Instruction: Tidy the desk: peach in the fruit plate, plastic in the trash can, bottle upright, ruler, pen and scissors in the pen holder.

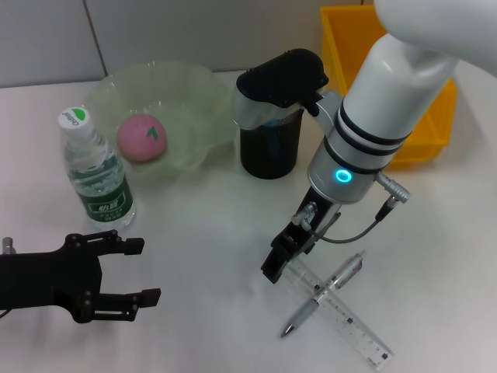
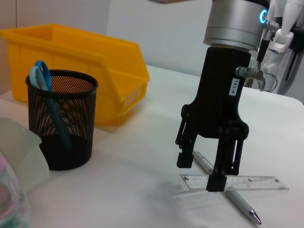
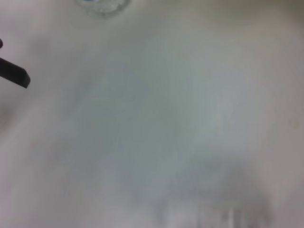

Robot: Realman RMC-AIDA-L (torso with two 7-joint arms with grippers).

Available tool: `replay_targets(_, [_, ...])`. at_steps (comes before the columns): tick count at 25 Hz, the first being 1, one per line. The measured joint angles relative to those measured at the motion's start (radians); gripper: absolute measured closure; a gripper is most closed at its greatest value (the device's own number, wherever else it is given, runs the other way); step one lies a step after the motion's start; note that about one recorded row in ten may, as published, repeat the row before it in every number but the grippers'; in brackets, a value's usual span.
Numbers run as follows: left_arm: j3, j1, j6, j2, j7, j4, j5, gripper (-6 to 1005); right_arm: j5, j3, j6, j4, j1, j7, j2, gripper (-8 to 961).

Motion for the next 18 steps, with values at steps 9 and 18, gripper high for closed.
replay_targets(9, [0.0, -0.005, -0.001, 0.0, -0.009, 0.0, 0.0, 161, -0.006, -0.043, 0.012, 0.003, -0.003, 0.0, 0.0, 208])
replay_targets(18, [0.0, -0.006, -0.002, 0.0, -0.011, 0.0, -0.005, 164, -0.001, -0.083, 0.027, -0.001, -0.003, -0.005, 0.0, 211])
